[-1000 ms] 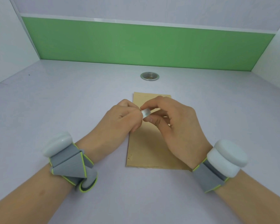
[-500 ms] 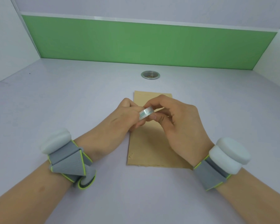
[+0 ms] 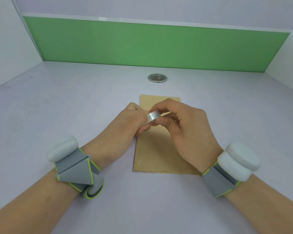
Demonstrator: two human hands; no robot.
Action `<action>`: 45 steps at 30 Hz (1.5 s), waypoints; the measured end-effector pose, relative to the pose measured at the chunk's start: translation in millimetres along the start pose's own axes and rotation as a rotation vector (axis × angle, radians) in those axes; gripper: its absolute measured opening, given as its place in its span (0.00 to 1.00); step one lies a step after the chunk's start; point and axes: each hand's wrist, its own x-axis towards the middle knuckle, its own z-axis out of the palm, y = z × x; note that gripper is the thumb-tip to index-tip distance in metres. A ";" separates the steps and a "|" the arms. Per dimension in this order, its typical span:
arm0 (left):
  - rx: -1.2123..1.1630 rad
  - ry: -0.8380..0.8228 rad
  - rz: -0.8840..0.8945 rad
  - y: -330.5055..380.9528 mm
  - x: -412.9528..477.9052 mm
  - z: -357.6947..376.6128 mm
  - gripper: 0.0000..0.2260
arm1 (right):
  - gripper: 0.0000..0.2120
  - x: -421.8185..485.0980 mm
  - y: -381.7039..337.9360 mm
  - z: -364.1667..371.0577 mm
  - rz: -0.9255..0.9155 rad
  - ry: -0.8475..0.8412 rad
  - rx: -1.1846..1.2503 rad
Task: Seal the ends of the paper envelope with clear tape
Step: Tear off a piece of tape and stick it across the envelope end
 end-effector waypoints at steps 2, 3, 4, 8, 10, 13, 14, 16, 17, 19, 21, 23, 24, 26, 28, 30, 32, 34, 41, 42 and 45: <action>-0.004 0.008 0.001 -0.4 0.1 -0.1 0.08 | 0.05 0.5 -0.3 0.2 0.002 -0.002 0.002; 0.003 0.007 0.002 -0.5 0.1 -0.4 0.08 | 0.05 0.7 -0.4 0.4 0.002 -0.004 0.001; 0.017 0.004 0.005 -0.9 0.0 -1.0 0.09 | 0.05 0.9 -0.5 0.4 0.002 -0.006 -0.002; 0.066 -0.025 0.024 -2.2 -0.5 -3.0 0.13 | 0.05 0.6 -0.2 0.4 -0.007 0.001 -0.013; 0.075 -0.035 0.032 -3.7 0.2 -3.5 0.12 | 0.05 0.7 0.4 0.5 -0.011 0.005 -0.017; 0.096 -0.048 0.043 -4.7 0.9 -4.3 0.11 | 0.05 1.0 0.6 0.5 -0.008 0.005 -0.026; 0.106 -0.054 0.047 -5.0 1.2 -4.5 0.12 | 0.05 0.9 0.7 0.4 -0.006 0.004 -0.027; 0.124 -0.059 0.038 -5.9 1.7 -5.2 0.12 | 0.05 0.7 0.8 -0.1 0.002 0.000 -0.023; 0.124 -0.060 0.028 -6.2 1.6 -5.4 0.11 | 0.05 0.9 0.8 -0.2 0.003 0.000 -0.023; 0.112 -0.075 0.028 -5.9 1.6 -5.7 0.10 | 0.05 0.9 0.4 -0.7 0.002 -0.003 -0.023; 0.095 -0.098 0.059 -3.7 0.4 -5.0 0.09 | 0.05 0.6 -0.7 -1.2 0.013 -0.007 -0.007; 0.087 -0.108 0.081 -1.7 -0.4 -4.4 0.08 | 0.04 0.2 -1.7 -2.0 0.016 -0.005 0.000; 0.072 -0.112 0.081 -1.4 -0.6 -4.5 0.08 | 0.04 0.3 -2.1 -2.2 0.013 -0.004 -0.003; 0.013 -0.104 0.060 -2.5 -0.6 -4.7 0.08 | 0.04 0.0 -2.4 -2.2 0.007 -0.004 -0.004; -0.016 -0.067 0.041 -4.4 0.6 -4.8 0.11 | 0.05 0.0 -2.4 -1.4 -0.009 -0.003 -0.012; -0.021 -0.028 0.015 -4.2 1.3 -3.5 0.12 | 0.05 -0.1 -1.9 -0.4 -0.023 0.000 -0.021; -0.007 -0.011 0.000 -2.9 1.8 -2.1 0.11 | 0.05 -0.3 -1.3 -0.1 -0.023 0.002 -0.020; -0.003 -0.012 -0.009 -2.2 1.5 -2.1 0.11 | 0.06 -0.3 -0.9 0.1 -0.013 -0.001 -0.019; 0.015 -0.058 -0.013 -3.2 1.8 -3.4 0.11 | 0.06 -0.4 -1.2 0.3 0.004 0.004 -0.026; 0.014 -0.066 -0.011 -2.9 2.2 -3.3 0.10 | 0.06 -0.6 -1.5 0.2 0.004 0.008 -0.030; 0.092 -0.105 0.024 -4.9 3.3 -4.7 0.09 | 0.07 -0.3 -1.1 -0.8 0.042 0.016 -0.006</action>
